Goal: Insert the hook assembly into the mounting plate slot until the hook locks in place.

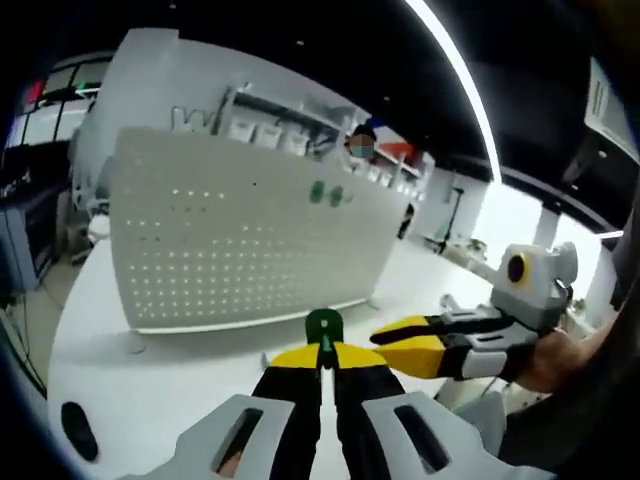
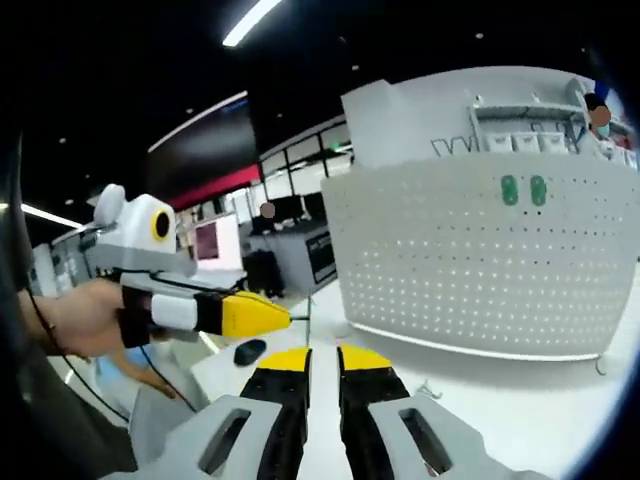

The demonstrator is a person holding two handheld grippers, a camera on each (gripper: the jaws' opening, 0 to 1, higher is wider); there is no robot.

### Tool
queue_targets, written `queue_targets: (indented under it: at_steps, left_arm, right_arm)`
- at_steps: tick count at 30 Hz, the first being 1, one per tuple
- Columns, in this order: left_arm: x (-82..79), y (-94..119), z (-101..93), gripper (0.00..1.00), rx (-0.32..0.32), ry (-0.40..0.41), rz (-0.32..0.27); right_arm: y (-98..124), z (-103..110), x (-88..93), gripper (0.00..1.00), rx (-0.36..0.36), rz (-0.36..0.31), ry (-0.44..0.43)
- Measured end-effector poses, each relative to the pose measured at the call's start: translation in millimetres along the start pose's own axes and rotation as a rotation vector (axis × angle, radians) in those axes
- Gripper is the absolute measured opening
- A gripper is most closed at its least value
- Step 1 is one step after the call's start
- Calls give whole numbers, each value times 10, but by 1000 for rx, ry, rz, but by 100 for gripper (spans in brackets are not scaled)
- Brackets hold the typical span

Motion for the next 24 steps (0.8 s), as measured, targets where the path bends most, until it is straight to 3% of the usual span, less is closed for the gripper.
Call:
queue_targets:
  at_steps: [13, 18, 21, 24]
  left_arm:
    - [-98, -62, 6, 2, -34, -37, -17]
    - [-126, -81, -44, 2, -58, -31, -21]
    - [-160, -88, -85, 2, -76, -36, -25]
    - [-187, -79, -130, 2, -94, -34, -29]
  right_arm:
    - [363, -226, 113, 17, 133, 53, 75]
    - [508, -338, 130, 37, 193, 75, 76]
    - [611, -372, 149, 38, 196, 88, 87]
    - [688, -408, 171, 49, 207, 100, 96]
Point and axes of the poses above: the point that each gripper's makers call its tool centre point, and the gripper's own axes: y roughly backward along the fingers, z roughly to its left, x roughly out of its underside, the point moved 9 cm from there along y, roughly backward along the fingers, and after that the axes turned 1 degree about y, right-handed, at the moved point
